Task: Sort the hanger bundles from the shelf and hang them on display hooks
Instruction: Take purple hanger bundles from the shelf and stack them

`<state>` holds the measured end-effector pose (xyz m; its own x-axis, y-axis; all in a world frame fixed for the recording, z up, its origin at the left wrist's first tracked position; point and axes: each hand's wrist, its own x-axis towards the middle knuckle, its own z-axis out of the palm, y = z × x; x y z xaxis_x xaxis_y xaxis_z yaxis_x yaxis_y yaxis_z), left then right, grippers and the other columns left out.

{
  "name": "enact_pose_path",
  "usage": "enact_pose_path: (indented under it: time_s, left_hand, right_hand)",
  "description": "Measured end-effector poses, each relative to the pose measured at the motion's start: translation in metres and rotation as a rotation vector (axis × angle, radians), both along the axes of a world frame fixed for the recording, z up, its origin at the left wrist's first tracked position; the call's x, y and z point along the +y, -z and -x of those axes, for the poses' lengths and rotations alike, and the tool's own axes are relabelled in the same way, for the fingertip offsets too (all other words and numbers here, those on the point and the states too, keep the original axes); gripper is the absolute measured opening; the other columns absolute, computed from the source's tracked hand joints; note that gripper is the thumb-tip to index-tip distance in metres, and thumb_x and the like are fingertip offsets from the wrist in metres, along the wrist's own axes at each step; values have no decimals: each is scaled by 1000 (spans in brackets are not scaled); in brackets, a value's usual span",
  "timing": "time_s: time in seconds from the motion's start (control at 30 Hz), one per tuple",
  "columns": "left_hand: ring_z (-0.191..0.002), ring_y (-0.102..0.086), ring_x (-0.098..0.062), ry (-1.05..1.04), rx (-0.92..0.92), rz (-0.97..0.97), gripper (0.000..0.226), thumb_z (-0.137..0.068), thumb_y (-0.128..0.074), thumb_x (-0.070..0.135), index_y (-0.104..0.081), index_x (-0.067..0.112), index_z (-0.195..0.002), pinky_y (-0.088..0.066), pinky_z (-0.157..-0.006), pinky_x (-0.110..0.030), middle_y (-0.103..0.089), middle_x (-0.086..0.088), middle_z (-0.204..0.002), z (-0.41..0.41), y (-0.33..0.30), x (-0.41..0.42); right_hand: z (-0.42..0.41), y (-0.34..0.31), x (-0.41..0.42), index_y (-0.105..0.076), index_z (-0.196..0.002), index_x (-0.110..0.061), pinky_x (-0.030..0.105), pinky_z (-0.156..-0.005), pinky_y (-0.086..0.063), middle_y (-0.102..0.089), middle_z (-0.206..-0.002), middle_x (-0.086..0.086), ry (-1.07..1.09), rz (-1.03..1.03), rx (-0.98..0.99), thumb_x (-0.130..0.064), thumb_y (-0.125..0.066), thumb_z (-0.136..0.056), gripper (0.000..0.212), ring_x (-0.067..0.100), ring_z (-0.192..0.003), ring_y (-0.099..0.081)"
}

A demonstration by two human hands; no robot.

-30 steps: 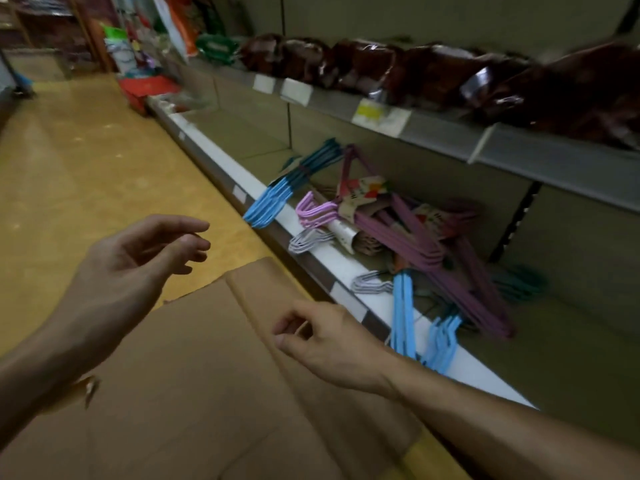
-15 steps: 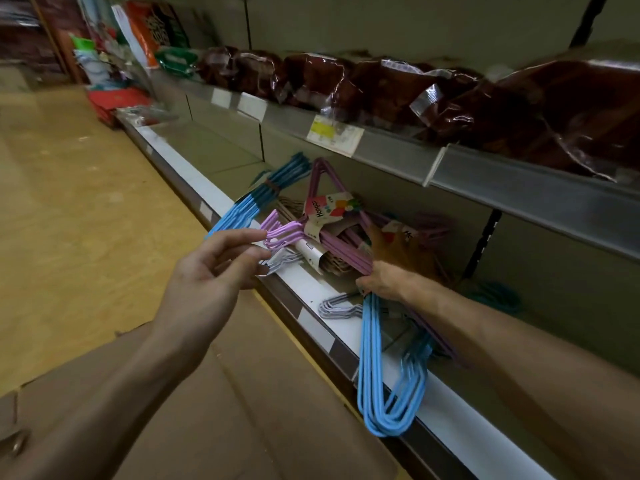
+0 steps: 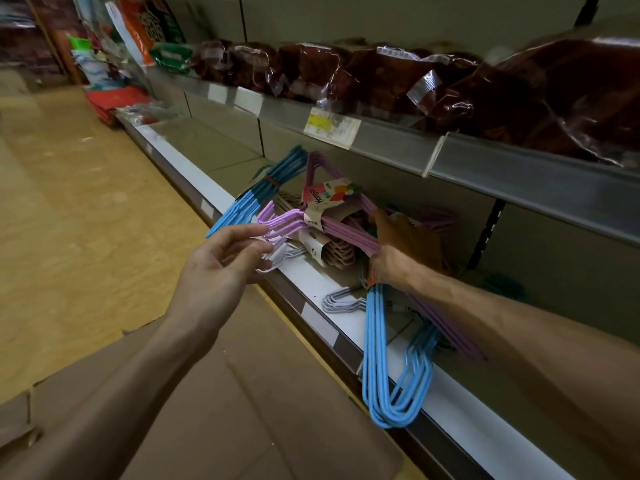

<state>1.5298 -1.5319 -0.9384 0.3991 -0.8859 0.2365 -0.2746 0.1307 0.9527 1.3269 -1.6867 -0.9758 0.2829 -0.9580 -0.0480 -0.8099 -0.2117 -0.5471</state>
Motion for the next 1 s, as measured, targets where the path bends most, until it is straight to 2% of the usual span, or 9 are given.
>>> enact_pose_path:
  time_s: [0.07,0.13,0.27,0.37,0.57,0.67,0.77,0.9,1.0]
  left_hand:
    - [-89,-71,-12,-19,-6,-18,23,-94,-63,20,-72,42,-96,-58,-74,-31,-73,6,-96,-8,-1,5]
    - [-89,-71,-15,-49,5,-34,20,-93,-64,18,-72,36,-100,-58,-77,-35,-74,4,-94,-16,0,11]
    - [-86,-72,-17,-129,35,-59,19,-93,-65,16,-70,26,-109,-57,-75,-33,-72,-1,-96,-33,0,21]
    - [-90,-72,-16,-165,88,-103,30,-92,-67,20,-64,19,-122,-58,-79,-34,-72,-4,-103,-44,-2,27]
    - [-112,-64,-18,-195,178,-95,54,-85,-74,31,-57,15,-134,-49,-103,-41,-67,-2,-123,-69,-9,41]
    - [-121,-57,-12,-224,177,-46,62,-85,-74,36,-53,15,-139,-42,-109,-38,-61,-1,-133,-83,-17,51]
    - [-119,-58,-11,-303,152,16,55,-84,-74,40,-60,17,-132,-43,-101,-30,-65,2,-126,-100,-26,65]
    - [-103,-62,-4,-496,73,87,47,-80,-77,45,-64,20,-118,-45,-78,-17,-67,3,-114,-133,-36,89]
    - [-104,-64,-9,-521,56,54,55,-77,-79,45,-62,16,-120,-50,-88,-26,-67,-2,-117,-158,-48,107]
  right_hand:
    - [6,0,13,-45,-111,-20,25,-48,-50,-58,-84,6,-31,37,-55,-11,-49,-101,14,16,-68,-58]
    - [9,6,27,-42,-116,-28,18,-40,-36,-53,-80,-5,21,29,-108,-18,-53,-98,24,7,-59,-51]
    - [-1,12,57,-38,-129,-34,24,-43,-34,-64,-95,-7,60,276,-47,-19,-65,-88,51,6,-60,-53]
    - [-12,7,69,-40,-121,-40,30,-63,-43,-65,-123,-3,27,263,-104,-22,-69,-81,53,12,-76,-57]
    - [-53,-6,94,-56,-111,-35,35,-79,-55,-58,-109,-5,-128,-87,-515,-14,-76,-71,49,15,-94,-61]
    - [-81,-6,116,-64,-111,-25,18,-55,-47,-68,-98,4,-212,-177,-573,-9,-77,-72,44,9,-70,-61]
    - [-104,-3,145,-68,-108,-27,20,-49,-42,-72,-90,5,-332,-356,-679,-5,-74,-74,41,3,-56,-55]
    - [-133,-3,182,-68,-96,-43,39,-60,-44,-67,-103,21,-418,-548,-785,-5,-70,-77,42,24,-71,-55]
    - [-152,-2,204,-68,-89,-44,35,-57,-45,-63,-107,29,-485,-616,-834,1,-67,-80,46,27,-73,-52]
